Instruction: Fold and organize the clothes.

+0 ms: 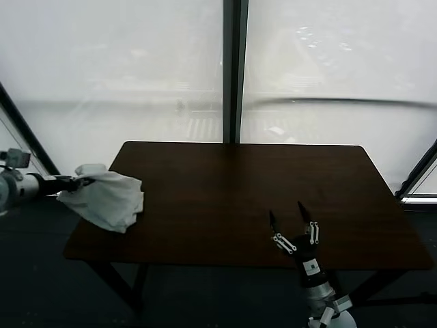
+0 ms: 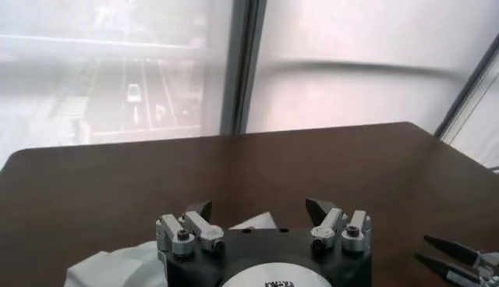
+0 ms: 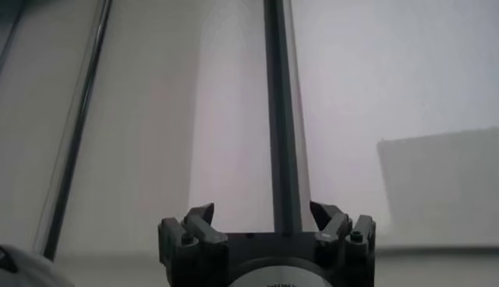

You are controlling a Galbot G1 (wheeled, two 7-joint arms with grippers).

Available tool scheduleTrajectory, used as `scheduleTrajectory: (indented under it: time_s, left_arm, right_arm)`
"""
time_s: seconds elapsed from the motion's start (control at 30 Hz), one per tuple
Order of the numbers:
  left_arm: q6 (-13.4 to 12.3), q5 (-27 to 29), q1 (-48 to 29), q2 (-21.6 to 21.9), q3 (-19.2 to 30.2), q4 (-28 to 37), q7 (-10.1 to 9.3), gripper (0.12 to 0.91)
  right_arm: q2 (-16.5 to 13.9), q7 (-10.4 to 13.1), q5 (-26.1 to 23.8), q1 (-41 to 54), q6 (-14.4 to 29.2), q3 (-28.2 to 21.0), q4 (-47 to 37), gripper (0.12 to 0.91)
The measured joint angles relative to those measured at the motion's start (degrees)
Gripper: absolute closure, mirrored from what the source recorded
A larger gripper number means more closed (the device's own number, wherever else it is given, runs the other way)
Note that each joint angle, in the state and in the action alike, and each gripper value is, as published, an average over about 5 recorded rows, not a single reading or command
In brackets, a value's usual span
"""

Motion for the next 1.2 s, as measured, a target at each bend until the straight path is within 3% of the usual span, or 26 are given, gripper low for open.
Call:
scheduleTrajectory:
  time_s: [0.1,0.2,0.3,0.53,0.63,0.83,0.93,1.1,1.2]
  left_arm:
    - [0.0,-3.9,0.1,0.5,-0.8,-4.2,-5.04,0.83]
    - [0.0,-6.6,0.3,-1.6,-0.5,-9.7,-10.5,0.83]
    - [0.0,-4.7,-0.1,-6.6,1.6,-13.2,-13.59,0.83]
    - [0.0,4.6,-4.6,-22.6,9.9,-8.6,-14.25,0.821]
    - [-0.1,5.6,-5.7,-26.5,11.5,-7.5,-15.05,0.72]
    - [-0.1,5.0,-4.7,-27.8,10.8,-12.1,-18.05,0.311]
    - [-0.1,4.3,-3.5,-27.5,9.3,-15.5,-18.97,0.173]
    - [-0.1,4.6,-2.3,-26.9,6.5,-19.1,-19.18,0.125]
    - [-0.1,5.5,-2.1,-26.6,4.6,-19.2,-19.25,0.123]
  right_arm:
    - [0.3,0.0,-0.9,-0.8,-0.1,0.7,0.6,0.118]
    - [0.9,0.0,-2.2,-2.3,-0.2,1.7,1.7,0.118]
    - [1.7,0.0,-3.6,-4.6,-0.4,2.9,3.2,0.118]
    - [2.6,1.2,-5.4,-7.8,-6.2,3.2,5.2,0.118]
    - [2.4,3.0,-4.8,-7.0,-10.5,2.2,5.1,0.118]
    - [1.0,5.6,-0.2,-2.7,-20.9,-0.7,5.8,0.118]
    - [0.0,7.6,3.9,0.6,-28.4,-2.7,6.7,0.118]
    - [-0.4,10.7,14.9,7.8,-44.2,-6.6,7.5,0.118]
    - [0.2,11.3,21.9,13.1,-53.0,-9.4,6.7,0.118]
